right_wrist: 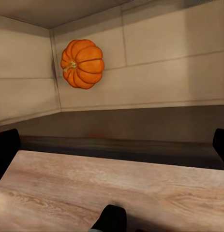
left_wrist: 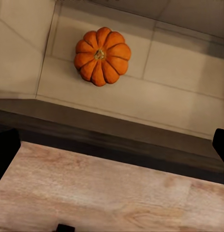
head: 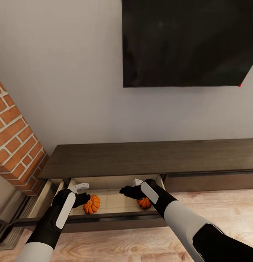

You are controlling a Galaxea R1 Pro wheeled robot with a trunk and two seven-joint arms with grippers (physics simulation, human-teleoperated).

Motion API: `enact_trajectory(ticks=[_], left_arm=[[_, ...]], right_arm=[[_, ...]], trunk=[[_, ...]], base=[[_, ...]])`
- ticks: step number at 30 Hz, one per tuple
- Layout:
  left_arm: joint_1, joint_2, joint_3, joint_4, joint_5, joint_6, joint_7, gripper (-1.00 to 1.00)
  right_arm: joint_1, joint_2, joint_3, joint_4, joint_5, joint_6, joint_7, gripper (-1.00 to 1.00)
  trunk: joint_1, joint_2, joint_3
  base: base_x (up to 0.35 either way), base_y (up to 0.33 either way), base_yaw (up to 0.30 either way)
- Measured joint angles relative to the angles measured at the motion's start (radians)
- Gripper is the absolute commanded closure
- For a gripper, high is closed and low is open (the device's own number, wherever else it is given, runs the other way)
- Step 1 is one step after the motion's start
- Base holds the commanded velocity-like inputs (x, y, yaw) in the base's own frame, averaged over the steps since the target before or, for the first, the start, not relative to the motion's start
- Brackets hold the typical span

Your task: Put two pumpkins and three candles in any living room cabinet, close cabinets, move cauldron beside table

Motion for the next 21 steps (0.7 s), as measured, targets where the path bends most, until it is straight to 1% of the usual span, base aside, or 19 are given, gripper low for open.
enact_trajectory(ticks=[2, 7, 9, 12, 15, 21], left_arm=[[0.000, 0.000, 0.000, 0.000, 0.000, 0.000, 0.000, -1.00], [0.000, 0.000, 0.001, -0.008, 0.000, 0.000, 0.000, -1.00], [0.000, 0.000, 0.001, -0.014, 0.000, 0.000, 0.000, -1.00], [0.000, 0.000, 0.001, -0.025, 0.000, 0.009, 0.000, -1.00], [0.000, 0.000, 0.002, -0.032, 0.000, 0.043, 0.000, -1.00], [-0.001, 0.000, 0.002, -0.054, -0.001, 0.060, 0.000, -1.00]], right_arm=[[0.000, 0.000, 0.000, 0.000, 0.000, 0.000, 0.000, -1.00], [0.000, 0.000, 0.000, 0.000, 0.000, 0.000, 0.000, -1.00], [0.000, 0.000, 0.000, 0.000, 0.000, 0.000, 0.001, -1.00], [0.000, 0.000, 0.000, 0.000, 0.000, 0.000, 0.001, -1.00], [0.000, 0.000, 0.000, 0.000, 0.000, 0.000, 0.001, -1.00], [0.000, 0.000, 0.000, 0.000, 0.000, 0.000, 0.001, -1.00]], trunk=[[-0.008, 0.014, 0.006], [-0.026, 0.049, 0.022], [-0.034, 0.063, 0.028], [-0.046, 0.084, 0.038], [-0.058, 0.105, 0.047], [-0.081, 0.147, 0.066]], base=[[-0.052, 0.000, 0.000], [-0.204, 0.000, 0.000], [-0.096, 0.000, 0.000], [-0.033, 0.000, 0.000], [-0.009, 0.000, 0.000], [-0.001, 0.000, 0.000]])
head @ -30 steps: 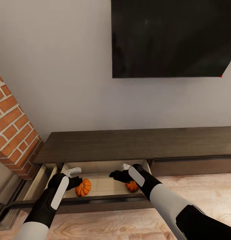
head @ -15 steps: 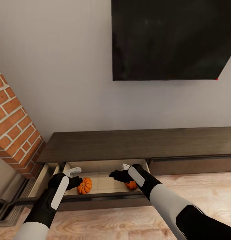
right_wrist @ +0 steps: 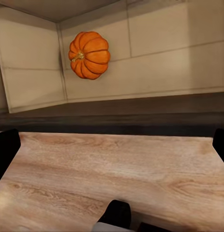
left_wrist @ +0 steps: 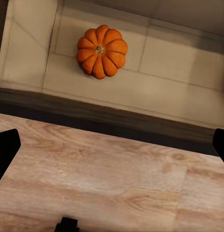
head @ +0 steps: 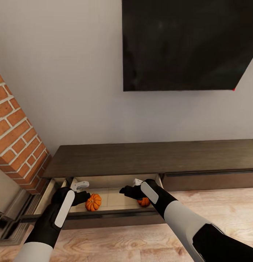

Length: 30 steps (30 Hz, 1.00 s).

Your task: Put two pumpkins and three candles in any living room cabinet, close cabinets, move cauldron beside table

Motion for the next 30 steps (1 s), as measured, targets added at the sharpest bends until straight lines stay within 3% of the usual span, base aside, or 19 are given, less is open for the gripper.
enact_trajectory(ticks=[11, 30], left_arm=[[0.000, 0.000, 0.001, -0.002, 0.000, 0.001, 0.000, -1.00], [0.000, 0.000, 0.001, -0.002, 0.000, 0.001, 0.000, -1.00]], right_arm=[[0.000, 0.000, 0.000, 0.000, 0.000, 0.000, 0.000, -1.00], [0.000, 0.000, 0.000, 0.000, 0.000, 0.000, 0.000, -1.00]], trunk=[[-0.042, 0.077, 0.034], [-0.042, 0.077, 0.035]], base=[[-0.201, 0.000, 0.000], [-0.309, 0.000, 0.000]])
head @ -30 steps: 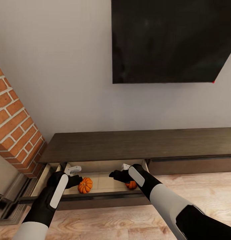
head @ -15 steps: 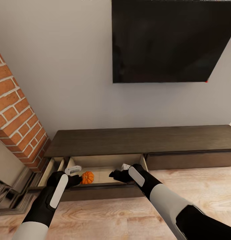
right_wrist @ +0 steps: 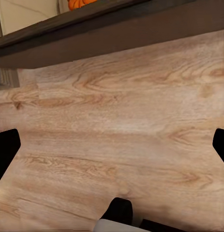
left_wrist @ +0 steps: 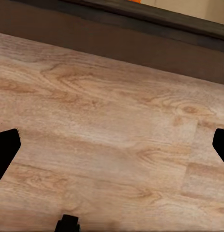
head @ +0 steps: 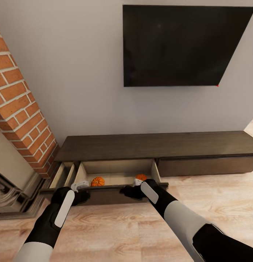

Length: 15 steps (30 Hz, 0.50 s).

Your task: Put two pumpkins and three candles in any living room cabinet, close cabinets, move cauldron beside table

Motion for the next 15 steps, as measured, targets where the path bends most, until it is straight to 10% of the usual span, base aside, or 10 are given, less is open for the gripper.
enact_trajectory(ticks=[15], left_arm=[[0.000, 0.000, 0.000, 0.000, 0.000, 0.000, 0.000, -1.00]], right_arm=[[0.000, 0.000, 0.000, 0.000, 0.000, 0.000, 0.000, -1.00]], trunk=[[0.007, -0.014, -0.006]], base=[[-0.203, 0.000, 0.000]])
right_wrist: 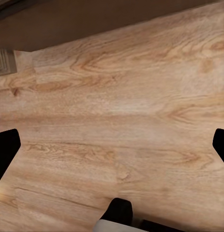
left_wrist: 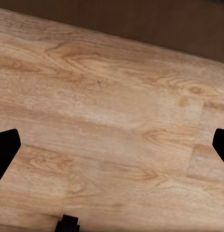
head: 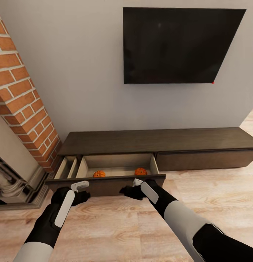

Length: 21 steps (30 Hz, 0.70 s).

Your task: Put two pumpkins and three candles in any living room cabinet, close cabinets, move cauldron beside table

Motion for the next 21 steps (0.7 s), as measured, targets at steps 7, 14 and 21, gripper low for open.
enact_trajectory(ticks=[7, 14, 21], left_arm=[[0.000, 0.000, 0.000, 0.000, -0.001, 0.000, 0.001, -1.00], [0.000, -0.001, 0.000, 0.002, -0.001, -0.001, 0.002, -1.00], [0.000, -0.001, -0.001, 0.010, -0.001, -0.002, 0.004, -1.00]], right_arm=[[0.000, 0.000, 0.001, 0.000, 0.001, 0.000, 0.000, -1.00], [0.000, 0.000, 0.001, 0.002, 0.000, 0.000, -0.002, -1.00], [0.000, 0.002, 0.001, 0.002, 0.007, -0.001, -0.008, -1.00]], trunk=[[0.027, -0.049, -0.022], [0.054, -0.098, -0.044], [0.080, -0.147, -0.066]], base=[[-0.020, 0.000, 0.000], [-0.001, 0.000, 0.000], [0.000, 0.000, 0.000]])
